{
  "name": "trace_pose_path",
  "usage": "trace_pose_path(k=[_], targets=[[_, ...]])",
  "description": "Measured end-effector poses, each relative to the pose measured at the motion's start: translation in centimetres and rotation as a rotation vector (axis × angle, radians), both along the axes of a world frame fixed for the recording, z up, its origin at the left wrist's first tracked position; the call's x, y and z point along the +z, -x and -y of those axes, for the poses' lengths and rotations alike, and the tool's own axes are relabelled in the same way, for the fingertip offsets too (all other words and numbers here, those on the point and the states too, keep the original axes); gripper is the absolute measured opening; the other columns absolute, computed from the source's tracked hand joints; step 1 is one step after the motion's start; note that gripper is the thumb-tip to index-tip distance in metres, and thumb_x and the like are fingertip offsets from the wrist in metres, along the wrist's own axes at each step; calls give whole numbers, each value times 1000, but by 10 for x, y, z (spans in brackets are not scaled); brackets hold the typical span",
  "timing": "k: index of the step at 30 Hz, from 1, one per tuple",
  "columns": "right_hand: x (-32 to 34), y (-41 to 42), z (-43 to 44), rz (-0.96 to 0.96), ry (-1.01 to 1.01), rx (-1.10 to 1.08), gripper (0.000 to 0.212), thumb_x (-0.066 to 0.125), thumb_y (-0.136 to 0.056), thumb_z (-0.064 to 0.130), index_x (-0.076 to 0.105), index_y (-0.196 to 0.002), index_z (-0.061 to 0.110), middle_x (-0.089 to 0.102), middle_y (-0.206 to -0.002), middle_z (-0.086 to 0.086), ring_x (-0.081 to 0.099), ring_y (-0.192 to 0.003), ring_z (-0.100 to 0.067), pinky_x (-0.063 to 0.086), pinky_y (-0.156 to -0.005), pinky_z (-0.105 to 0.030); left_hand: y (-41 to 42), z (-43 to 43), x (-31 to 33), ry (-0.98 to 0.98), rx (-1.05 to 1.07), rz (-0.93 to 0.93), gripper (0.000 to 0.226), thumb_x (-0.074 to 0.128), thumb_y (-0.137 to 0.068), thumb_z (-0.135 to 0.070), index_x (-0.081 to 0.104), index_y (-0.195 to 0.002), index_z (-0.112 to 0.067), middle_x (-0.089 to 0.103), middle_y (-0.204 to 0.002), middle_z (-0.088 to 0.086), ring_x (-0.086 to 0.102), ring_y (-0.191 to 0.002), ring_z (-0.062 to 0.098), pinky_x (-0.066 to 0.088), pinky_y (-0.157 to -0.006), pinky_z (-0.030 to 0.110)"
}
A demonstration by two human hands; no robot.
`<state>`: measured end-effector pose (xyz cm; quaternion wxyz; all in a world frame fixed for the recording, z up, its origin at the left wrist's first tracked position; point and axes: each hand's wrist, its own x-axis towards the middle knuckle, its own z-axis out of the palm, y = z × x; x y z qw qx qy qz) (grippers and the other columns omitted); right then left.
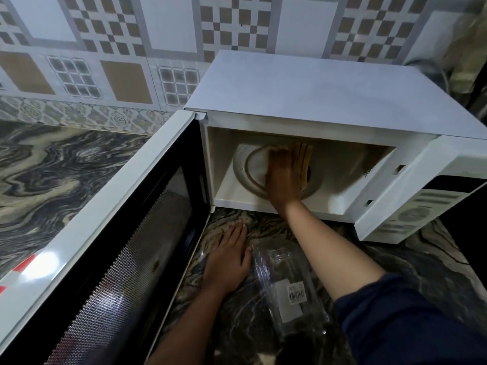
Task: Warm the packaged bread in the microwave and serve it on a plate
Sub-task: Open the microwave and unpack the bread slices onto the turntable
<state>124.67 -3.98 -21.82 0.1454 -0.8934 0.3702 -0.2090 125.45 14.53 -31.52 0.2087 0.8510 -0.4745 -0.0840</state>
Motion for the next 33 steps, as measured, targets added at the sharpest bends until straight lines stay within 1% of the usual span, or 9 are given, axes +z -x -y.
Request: trace_pose_path(k=[4, 7, 9, 12, 19, 23, 28, 30, 33], targets=[[4, -4, 3, -134, 135, -68, 58, 44, -93, 12, 23, -147, 13, 16, -154, -21, 9, -143, -39, -1, -116, -46, -1, 1, -2, -15, -7, -10, 64, 18, -91, -45, 11, -150, -22, 7, -158, -7, -1, -145, 5, 0, -120, 29], [9, -4, 0, 51, 312, -142, 40, 57, -83, 10, 58, -123, 7, 51, -131, -29, 43, -128, -45, 27, -108, -58, -1, 1, -2, -18, -5, -7, 64, 18, -91, -46, 11, -150, -23, 7, -158, -7, 0, -145, 5, 0, -120, 29], [11, 3, 2, 281, 155, -199, 36, 55, -90, 16, 57, -125, 8, 45, -138, -26, 36, -134, -42, 29, -111, -54, -1, 1, -1, -23, -3, 0, 64, 15, -91, -48, 10, -150, -23, 7, -159, -7, 0, -145, 5, -3, -118, 27], [9, 15, 23, 278, -116, -282, 54, 47, -92, 11, 32, -144, 9, 23, -153, -19, 22, -140, -34, 19, -113, -39, -1, 0, 2, -17, -7, 10, 68, 9, -88, -51, 10, -150, -23, 6, -159, -8, -1, -145, 4, -6, -116, 25], [0, 26, 50, 351, -441, -191, 69, 61, -87, 6, 24, -145, 7, 31, -148, -16, 31, -137, -28, 20, -108, -24, -1, -1, 4, 13, -7, -12, 58, 28, -97, -40, 10, -150, -24, 6, -158, -9, 0, -144, 2, -7, -115, 23], [0, 27, 50, 484, -551, -178, 62, 68, -79, -2, 40, -133, 7, 53, -128, -14, 51, -119, -27, 38, -98, -27, -1, -1, 3, 15, -12, -24, 59, 28, -97, -41, 10, -150, -24, 5, -158, -9, -4, -141, -2, -6, -115, 23], [-4, 27, 52, 387, -525, -173, 60, 65, -84, 2, 38, -137, 6, 45, -138, -13, 42, -126, -23, 19, -80, -2, -1, 0, 1, 5, -15, -13, 61, 24, -94, -44, 11, -150, -24, 8, -158, -8, -3, -141, -2, -7, -114, 21], [-3, 32, 52, 392, -532, -152, 56, 64, -85, 2, 41, -135, 7, 46, -136, -12, 44, -121, -17, 23, -80, -2, -1, 0, 0, 2, -13, -7, 63, 21, -91, -45, 12, -150, -24, 8, -158, -8, -6, -137, -5, -7, -114, 21], [2, 36, 49, 344, -548, -109, 59, 65, -85, 6, 38, -137, 11, 47, -136, -11, 45, -125, -24, 29, -86, -13, -1, 1, -2, 12, -8, -10, 65, 18, -90, -48, 14, -150, -23, 10, -158, -8, -4, -136, -5, -6, -114, 22]])
